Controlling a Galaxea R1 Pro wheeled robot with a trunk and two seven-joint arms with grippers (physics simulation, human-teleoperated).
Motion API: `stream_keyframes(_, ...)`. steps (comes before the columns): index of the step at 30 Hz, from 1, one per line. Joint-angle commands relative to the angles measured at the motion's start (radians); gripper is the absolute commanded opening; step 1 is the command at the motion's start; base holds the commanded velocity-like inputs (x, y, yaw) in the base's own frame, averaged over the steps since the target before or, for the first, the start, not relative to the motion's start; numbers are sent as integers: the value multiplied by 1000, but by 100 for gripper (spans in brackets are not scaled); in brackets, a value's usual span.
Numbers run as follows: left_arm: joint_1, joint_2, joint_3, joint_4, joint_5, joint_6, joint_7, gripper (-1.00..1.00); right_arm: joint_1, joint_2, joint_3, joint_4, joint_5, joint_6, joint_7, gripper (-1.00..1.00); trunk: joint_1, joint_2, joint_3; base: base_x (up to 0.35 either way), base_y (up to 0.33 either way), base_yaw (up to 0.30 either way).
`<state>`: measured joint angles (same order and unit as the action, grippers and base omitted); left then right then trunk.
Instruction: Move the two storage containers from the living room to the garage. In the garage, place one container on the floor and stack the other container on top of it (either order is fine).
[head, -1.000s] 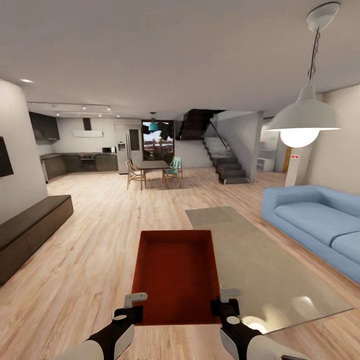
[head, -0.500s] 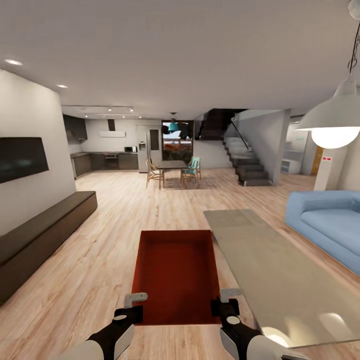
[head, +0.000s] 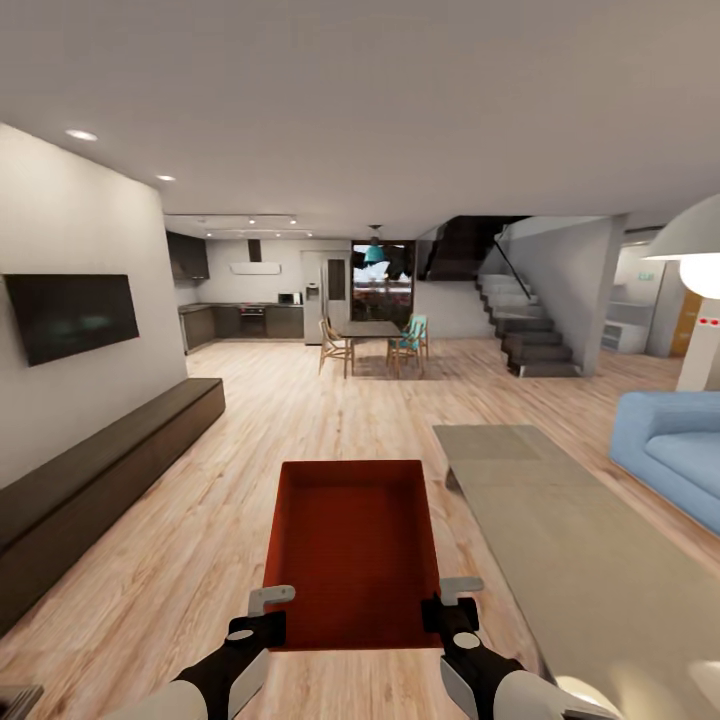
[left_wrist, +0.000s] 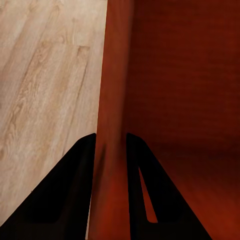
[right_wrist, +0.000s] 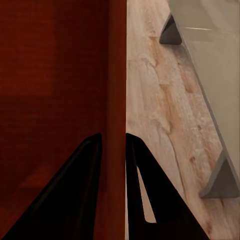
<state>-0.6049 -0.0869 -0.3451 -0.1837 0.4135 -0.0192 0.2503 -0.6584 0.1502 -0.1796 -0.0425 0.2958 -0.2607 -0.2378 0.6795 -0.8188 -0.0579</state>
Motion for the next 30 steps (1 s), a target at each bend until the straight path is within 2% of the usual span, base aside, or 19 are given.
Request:
stream_keyframes(1,-1,1,3,-2,2,-1,10,-100,-1,0,-32,1,8,-3,-6,-100,0,-1,-2,172,0,23)
stream_keyframes(30,-1,1,2,-2,2,-1,9,-100,-1,2,-32,1,8,-3,-9,-100,0,-1,-2,313,0,1)
